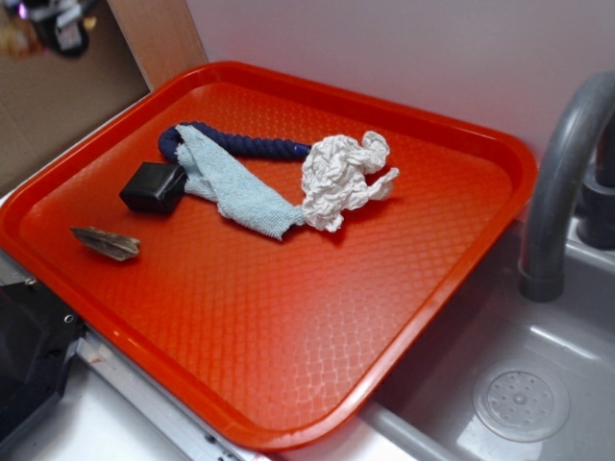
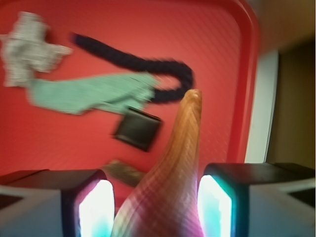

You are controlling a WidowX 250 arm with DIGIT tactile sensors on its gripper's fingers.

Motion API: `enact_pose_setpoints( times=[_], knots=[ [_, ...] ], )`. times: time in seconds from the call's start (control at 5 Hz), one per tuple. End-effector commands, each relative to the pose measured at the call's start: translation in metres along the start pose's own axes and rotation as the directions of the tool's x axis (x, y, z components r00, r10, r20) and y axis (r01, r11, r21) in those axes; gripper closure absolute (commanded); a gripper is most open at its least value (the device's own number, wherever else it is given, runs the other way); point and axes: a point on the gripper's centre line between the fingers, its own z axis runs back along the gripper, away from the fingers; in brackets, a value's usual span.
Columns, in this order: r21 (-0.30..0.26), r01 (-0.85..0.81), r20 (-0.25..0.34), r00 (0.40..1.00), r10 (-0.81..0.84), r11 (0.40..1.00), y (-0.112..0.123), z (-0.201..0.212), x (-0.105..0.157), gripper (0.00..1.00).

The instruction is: Grab the shell.

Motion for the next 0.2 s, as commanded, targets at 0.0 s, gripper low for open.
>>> enact_pose_setpoints(
  times=[0.0],
  knots=[
    [-0.123, 0.09, 0.138, 0.988, -0.072, 0.988, -0.0669, 0.0579, -0.0101, 1.0]
  ],
)
